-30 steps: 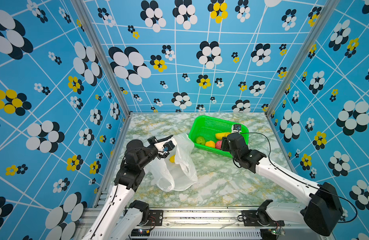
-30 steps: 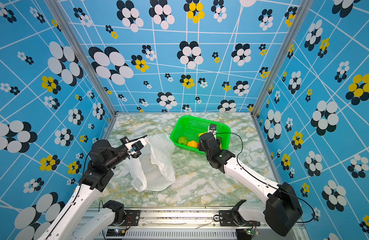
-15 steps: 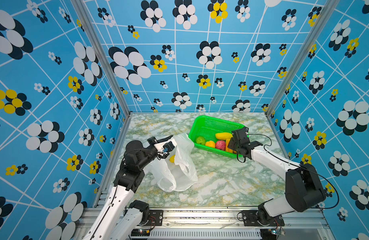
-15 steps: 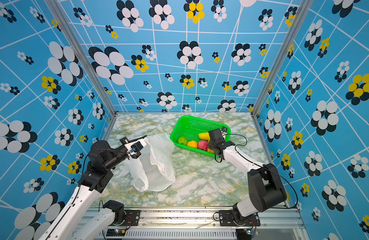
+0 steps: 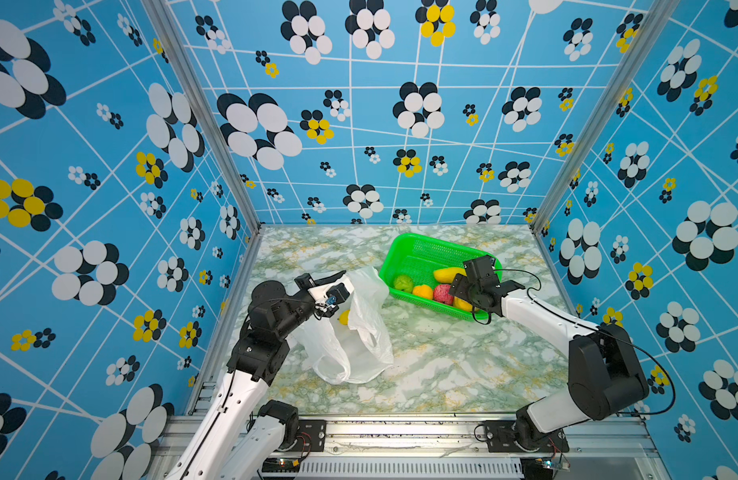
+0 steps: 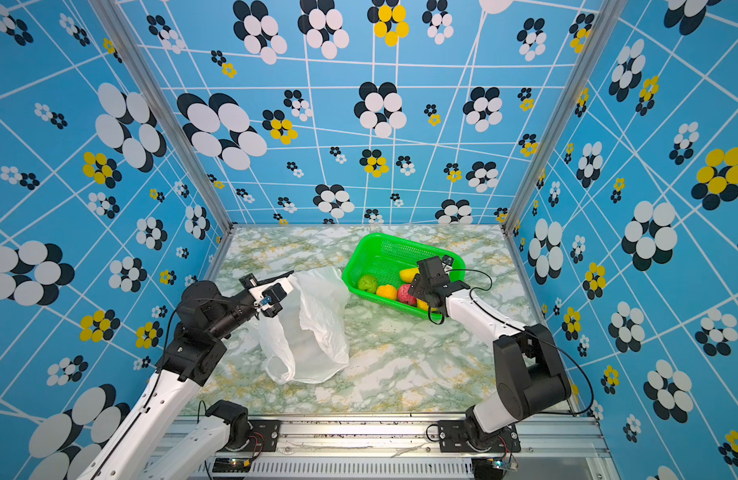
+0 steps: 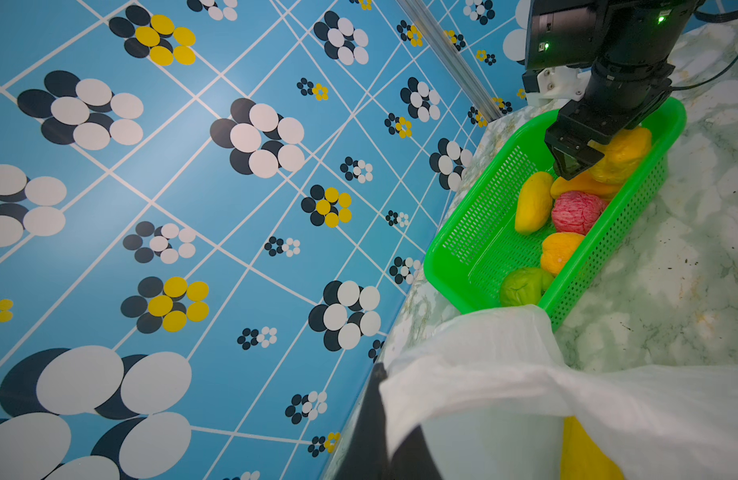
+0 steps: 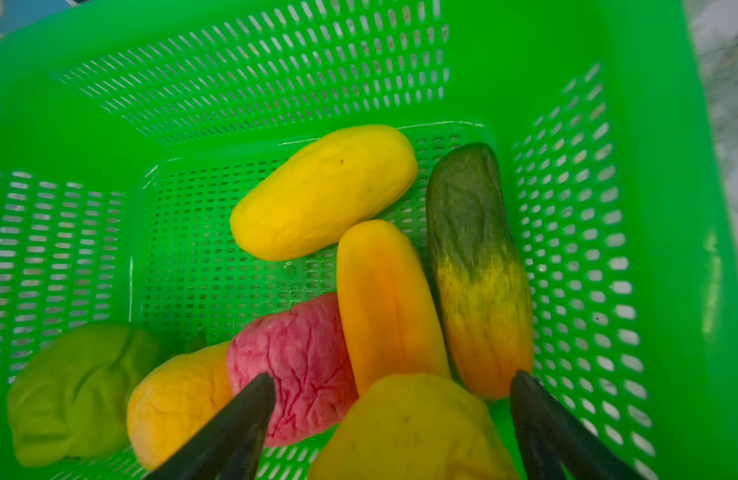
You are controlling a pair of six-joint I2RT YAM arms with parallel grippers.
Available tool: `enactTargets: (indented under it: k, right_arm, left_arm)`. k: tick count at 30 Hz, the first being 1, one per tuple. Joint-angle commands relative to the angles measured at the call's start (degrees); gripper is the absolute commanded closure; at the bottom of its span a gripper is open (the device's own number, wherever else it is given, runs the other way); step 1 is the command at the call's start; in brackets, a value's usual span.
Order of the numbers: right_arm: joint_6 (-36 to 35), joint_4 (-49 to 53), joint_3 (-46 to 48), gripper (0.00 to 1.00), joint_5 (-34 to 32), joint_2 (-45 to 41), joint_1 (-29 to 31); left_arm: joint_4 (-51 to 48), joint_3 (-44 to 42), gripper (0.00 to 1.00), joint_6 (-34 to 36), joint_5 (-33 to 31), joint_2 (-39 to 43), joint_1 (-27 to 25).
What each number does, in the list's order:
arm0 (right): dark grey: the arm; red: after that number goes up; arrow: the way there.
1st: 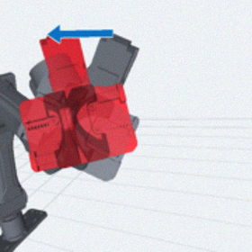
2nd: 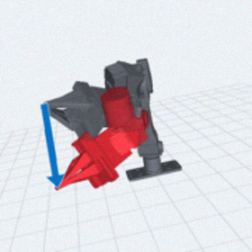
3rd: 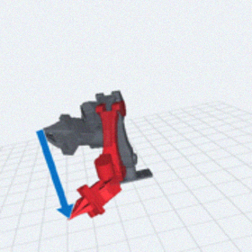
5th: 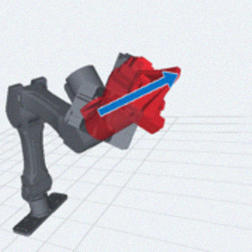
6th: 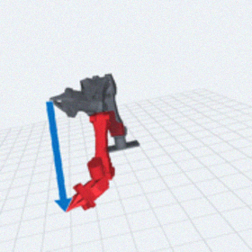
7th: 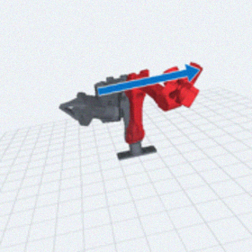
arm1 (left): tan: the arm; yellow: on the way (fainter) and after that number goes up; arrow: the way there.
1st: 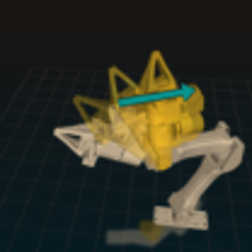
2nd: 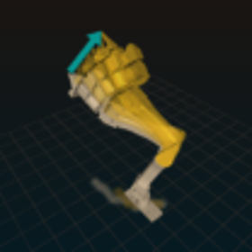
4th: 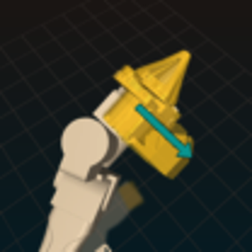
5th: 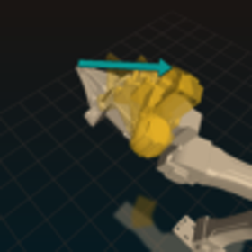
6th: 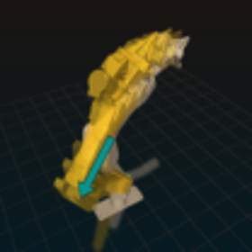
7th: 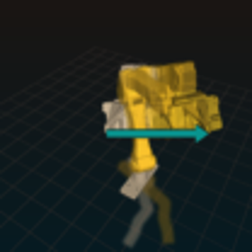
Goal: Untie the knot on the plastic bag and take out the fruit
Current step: 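Carry the round yellow fruit over the basket and open the right gripper, then move the open right gripper back into the bag toward the yellow mango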
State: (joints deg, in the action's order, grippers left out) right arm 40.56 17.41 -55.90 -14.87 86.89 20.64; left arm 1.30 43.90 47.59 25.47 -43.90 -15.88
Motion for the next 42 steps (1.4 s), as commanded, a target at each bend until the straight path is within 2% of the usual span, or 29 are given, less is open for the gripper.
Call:
enactTargets:
  k: [1,7,11,13,20,30,38,42]
  right_arm:
    - [0.32,0.37,2.0,0.1,-0.72,-3.38,-0.11]
    - [-0.64,-0.27,3.16,0.14,-2.75,-7.31,-0.14]
    - [-1.22,-1.56,4.17,0.33,-1.34,-9.24,-0.07]
    - [-1.14,-2.29,5.1,0.38,-1.54,-9.79,0.01]
    - [0.88,-1.47,6.33,0.42,-2.2,-7.07,0.71]
    - [1.81,-1.42,3.96,0.44,0.28,0.03,0.71]
    - [-2.69,-4.48,7.12,0.35,-1.95,-13.01,1.19]
    - [-8.48,-11.22,10.47,0.33,-0.83,-21.99,5.58]
  left_arm:
    - [0.19,-0.56,1.0,0.13,0.27,0.75,-0.39]
    - [0.07,-0.56,1.0,0.22,0.19,0.79,-0.33]
    - [0.18,-0.53,1.0,0.13,0.34,0.79,-0.35]
    - [0.13,-0.47,1.0,0.2,0.28,0.52,-0.24]
    - [0.27,-0.49,1.0,0.13,0.27,0.75,-0.17]
    - [0.4,-0.48,1.0,-0.21,0.87,0.75,0.24]
    - [0.46,-0.48,1.0,-0.21,1.11,0.88,0.33]
    - [0.4,-0.44,1.0,-0.23,1.16,0.58,0.37]
